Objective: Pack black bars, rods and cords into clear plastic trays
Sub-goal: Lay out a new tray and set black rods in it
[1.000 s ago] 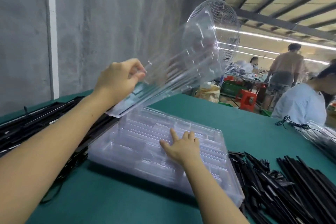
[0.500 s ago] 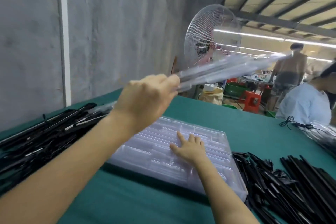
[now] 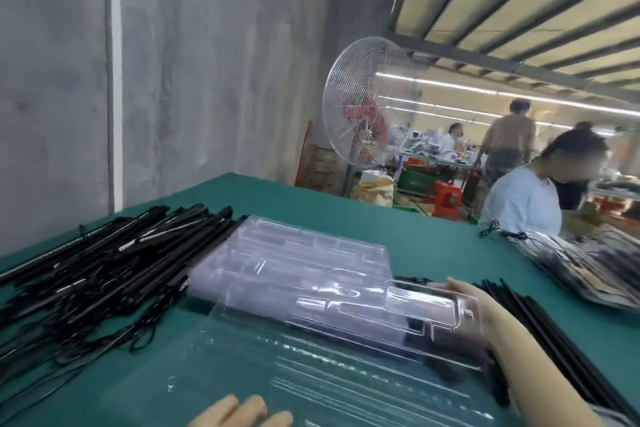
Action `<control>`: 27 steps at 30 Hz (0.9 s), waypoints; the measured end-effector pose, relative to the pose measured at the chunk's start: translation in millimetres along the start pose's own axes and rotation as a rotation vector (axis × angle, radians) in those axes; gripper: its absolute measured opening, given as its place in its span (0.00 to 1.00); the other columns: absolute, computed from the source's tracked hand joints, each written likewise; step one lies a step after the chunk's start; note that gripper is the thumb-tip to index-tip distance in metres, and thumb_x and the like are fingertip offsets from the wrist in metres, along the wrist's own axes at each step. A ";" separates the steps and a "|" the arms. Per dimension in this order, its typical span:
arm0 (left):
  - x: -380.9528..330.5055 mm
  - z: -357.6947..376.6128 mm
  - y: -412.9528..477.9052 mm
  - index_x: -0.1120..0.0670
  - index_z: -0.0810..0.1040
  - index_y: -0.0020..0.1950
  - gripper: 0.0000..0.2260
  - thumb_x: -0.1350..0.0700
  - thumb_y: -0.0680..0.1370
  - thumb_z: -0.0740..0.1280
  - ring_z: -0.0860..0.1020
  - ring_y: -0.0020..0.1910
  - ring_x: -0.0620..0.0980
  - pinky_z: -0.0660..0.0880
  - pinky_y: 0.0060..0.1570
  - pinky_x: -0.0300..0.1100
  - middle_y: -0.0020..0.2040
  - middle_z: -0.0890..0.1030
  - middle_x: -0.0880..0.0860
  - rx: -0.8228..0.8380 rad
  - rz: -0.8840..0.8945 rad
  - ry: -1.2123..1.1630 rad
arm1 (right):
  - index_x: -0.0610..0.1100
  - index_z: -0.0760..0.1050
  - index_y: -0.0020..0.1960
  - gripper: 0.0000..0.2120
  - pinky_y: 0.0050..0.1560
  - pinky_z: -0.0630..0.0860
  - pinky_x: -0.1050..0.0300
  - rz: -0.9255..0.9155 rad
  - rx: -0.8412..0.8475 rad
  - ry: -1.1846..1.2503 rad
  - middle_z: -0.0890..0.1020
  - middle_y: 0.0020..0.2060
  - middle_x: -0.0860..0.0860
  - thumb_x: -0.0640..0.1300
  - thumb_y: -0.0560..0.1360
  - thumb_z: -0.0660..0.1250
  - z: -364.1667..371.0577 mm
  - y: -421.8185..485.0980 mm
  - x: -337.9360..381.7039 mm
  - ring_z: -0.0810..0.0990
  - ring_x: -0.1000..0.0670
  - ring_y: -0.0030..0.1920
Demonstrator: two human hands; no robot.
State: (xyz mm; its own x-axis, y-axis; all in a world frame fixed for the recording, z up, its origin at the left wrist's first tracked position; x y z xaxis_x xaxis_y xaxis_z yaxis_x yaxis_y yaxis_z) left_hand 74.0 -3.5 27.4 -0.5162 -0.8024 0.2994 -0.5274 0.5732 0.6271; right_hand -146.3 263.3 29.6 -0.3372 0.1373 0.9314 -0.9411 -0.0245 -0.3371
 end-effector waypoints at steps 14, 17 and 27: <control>-36.3 16.8 -5.2 0.46 0.79 0.58 0.20 0.37 0.74 0.62 0.77 0.48 0.48 0.74 0.41 0.36 0.52 0.78 0.46 0.284 -0.129 -0.074 | 0.37 0.80 0.44 0.09 0.52 0.75 0.49 -0.443 -0.443 -0.352 0.83 0.48 0.38 0.35 0.74 0.60 -18.2 -78.0 -5.1 0.78 0.44 0.46; -52.8 54.1 -10.3 0.49 0.59 0.75 0.28 0.36 0.79 0.51 0.62 0.65 0.51 0.65 0.61 0.44 0.67 0.64 0.50 0.584 -0.228 -0.163 | 0.35 0.81 0.47 0.12 0.38 0.71 0.58 -0.511 -0.418 -0.677 0.83 0.44 0.39 0.38 0.74 0.60 0.8 -90.1 -17.7 0.75 0.47 0.38; -8.8 78.7 12.0 0.45 0.65 0.70 0.18 0.44 0.81 0.54 0.66 0.67 0.46 0.61 0.65 0.49 0.67 0.69 0.45 0.574 -0.389 -0.370 | 0.37 0.79 0.54 0.13 0.51 0.74 0.57 -0.397 -0.072 -1.252 0.82 0.52 0.42 0.38 0.75 0.59 30.4 -86.1 -47.5 0.79 0.44 0.51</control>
State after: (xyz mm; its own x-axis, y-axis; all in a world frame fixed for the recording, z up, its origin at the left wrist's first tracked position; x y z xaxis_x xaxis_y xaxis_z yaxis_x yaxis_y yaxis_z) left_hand 19.1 23.5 -24.3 -0.3609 -0.9134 -0.1882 -0.9306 0.3393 0.1378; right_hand -50.0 228.8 18.6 0.1308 -0.8829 0.4509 -0.9903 -0.1380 0.0170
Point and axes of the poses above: each hand's wrist, its own y-axis towards the middle knuckle, its own z-axis out of the palm, x = y × z, the point moved 8 cm from there along y, towards the middle knuckle
